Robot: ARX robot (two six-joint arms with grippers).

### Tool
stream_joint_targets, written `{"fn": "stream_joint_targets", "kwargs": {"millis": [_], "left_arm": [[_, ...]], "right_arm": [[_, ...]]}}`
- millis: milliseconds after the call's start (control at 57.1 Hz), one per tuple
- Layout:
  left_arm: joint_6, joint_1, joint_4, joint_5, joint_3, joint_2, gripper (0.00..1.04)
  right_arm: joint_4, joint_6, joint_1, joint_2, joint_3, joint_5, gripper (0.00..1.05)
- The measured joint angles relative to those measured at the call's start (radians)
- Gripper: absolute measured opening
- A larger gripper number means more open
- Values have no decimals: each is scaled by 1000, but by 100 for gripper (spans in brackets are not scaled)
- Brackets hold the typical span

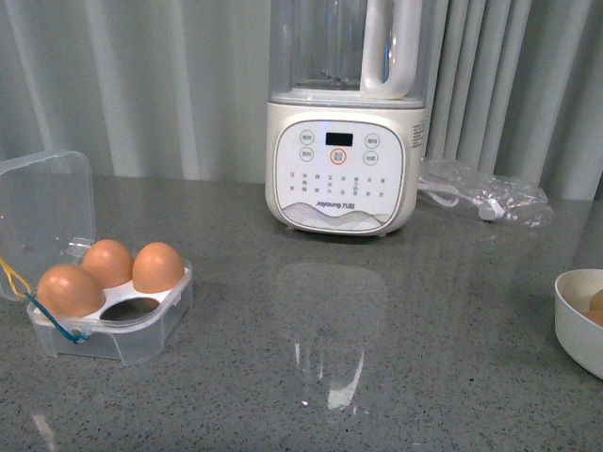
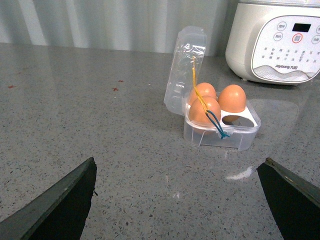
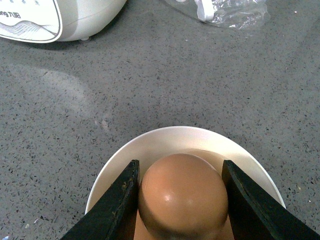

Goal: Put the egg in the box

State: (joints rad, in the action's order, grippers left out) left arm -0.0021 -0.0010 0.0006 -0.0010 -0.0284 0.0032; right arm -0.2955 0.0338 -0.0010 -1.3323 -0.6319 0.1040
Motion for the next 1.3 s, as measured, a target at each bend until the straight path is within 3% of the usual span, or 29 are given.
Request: {"fn": "stream_joint_targets", "kwargs": {"millis": [350,753,928,1050,1296], "left_arm": [[0,0,0,0,0,0,98],[0,0,0,0,0,0,98],[0,0,0,0,0,0,98],[0,0,0,0,0,0,98],[0,0,0,0,0,0,98]], "right_arm": [[-5,11,19,27,-15,11,42],[-15,-11,234,-171,-318,127,42],[19,-35,360,-284,-457,281,42],[31,-38,402,-331,-500,396,42],[35,-11,407,-402,-542,534,42]]}}
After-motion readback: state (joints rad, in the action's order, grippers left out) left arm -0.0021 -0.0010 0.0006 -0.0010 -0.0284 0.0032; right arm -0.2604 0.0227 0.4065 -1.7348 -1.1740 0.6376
